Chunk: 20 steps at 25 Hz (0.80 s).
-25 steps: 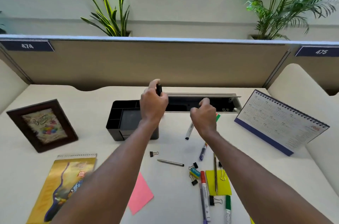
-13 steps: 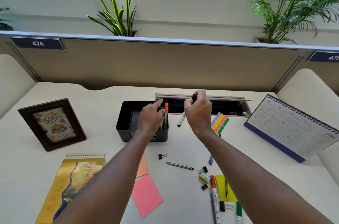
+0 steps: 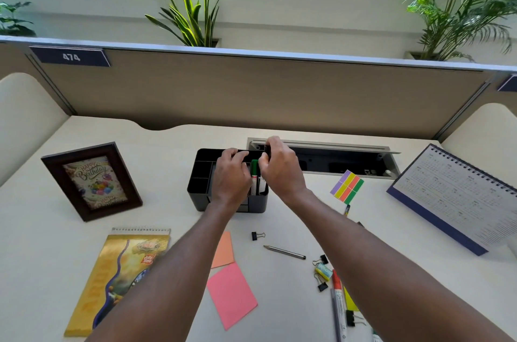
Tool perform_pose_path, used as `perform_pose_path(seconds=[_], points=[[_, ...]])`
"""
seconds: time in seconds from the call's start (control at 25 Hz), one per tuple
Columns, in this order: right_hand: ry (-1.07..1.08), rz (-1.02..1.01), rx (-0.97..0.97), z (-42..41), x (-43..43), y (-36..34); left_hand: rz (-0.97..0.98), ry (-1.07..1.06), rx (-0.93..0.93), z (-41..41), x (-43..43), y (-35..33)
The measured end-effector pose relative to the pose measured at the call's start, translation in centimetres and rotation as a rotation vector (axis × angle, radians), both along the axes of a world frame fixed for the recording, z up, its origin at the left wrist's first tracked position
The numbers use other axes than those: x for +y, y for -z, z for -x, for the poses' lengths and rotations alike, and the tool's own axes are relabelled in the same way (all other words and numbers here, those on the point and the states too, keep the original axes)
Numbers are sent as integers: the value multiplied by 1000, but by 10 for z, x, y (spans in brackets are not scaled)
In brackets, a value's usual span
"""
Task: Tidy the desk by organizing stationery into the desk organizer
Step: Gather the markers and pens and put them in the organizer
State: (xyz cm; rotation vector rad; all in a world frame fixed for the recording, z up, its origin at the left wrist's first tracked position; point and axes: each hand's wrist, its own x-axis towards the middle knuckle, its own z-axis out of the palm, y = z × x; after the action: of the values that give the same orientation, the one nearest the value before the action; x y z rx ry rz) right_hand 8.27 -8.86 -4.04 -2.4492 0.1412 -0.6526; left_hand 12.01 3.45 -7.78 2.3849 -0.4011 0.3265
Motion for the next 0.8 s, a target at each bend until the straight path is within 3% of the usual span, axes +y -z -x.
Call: perform_pose_path(seconds=[0.16, 0.4, 0.52, 0.64, 0.8], points=[[-39, 55, 178, 2, 4, 16, 20, -40, -37, 5, 5, -1], [109, 29, 229, 33, -29, 29, 89, -30, -120, 40, -7, -8], [303, 10, 356, 61, -65, 42, 53, 156, 134, 88, -29, 3], [545, -43, 526, 101, -111, 55, -204, 243, 473, 148, -50, 16], [728, -110, 697, 152, -159, 68, -299, 250, 674, 210, -72, 30]])
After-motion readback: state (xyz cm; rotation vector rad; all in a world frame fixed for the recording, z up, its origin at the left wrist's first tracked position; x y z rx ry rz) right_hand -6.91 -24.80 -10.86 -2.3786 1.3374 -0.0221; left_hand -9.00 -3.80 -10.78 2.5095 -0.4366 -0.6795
